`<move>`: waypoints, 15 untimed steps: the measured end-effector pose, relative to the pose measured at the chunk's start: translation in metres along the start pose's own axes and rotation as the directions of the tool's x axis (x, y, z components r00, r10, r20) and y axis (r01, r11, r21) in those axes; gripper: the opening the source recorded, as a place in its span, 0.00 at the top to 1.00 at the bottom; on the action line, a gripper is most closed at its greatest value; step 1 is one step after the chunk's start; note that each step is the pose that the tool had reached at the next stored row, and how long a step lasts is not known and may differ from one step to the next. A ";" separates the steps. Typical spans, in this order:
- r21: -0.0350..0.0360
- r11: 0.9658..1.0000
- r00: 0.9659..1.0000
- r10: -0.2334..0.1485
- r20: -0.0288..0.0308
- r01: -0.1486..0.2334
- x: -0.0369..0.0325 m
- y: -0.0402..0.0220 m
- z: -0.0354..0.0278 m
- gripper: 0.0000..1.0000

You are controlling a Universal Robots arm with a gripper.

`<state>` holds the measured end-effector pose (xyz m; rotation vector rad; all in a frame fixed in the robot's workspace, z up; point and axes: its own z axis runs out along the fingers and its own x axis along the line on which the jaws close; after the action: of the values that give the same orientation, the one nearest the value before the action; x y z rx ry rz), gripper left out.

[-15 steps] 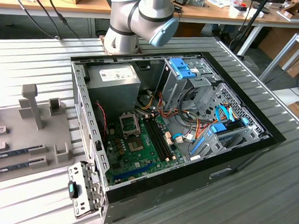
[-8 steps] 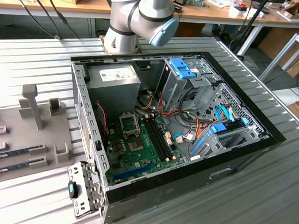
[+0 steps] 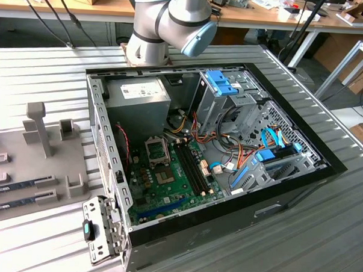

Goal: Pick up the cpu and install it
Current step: 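Pick up the cpu and move it towards the insertion slot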

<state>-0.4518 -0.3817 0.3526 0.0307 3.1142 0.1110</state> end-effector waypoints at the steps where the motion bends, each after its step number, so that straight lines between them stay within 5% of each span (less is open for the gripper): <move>1: 0.000 1.000 1.000 0.000 0.000 0.000 0.0000 0.0001 -0.0008 0.53; 15: -0.003 1.000 1.000 0.000 0.000 0.000 -0.0003 0.0007 -0.0098 0.53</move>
<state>-0.4518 -0.3817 0.3624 0.0307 3.1141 0.1161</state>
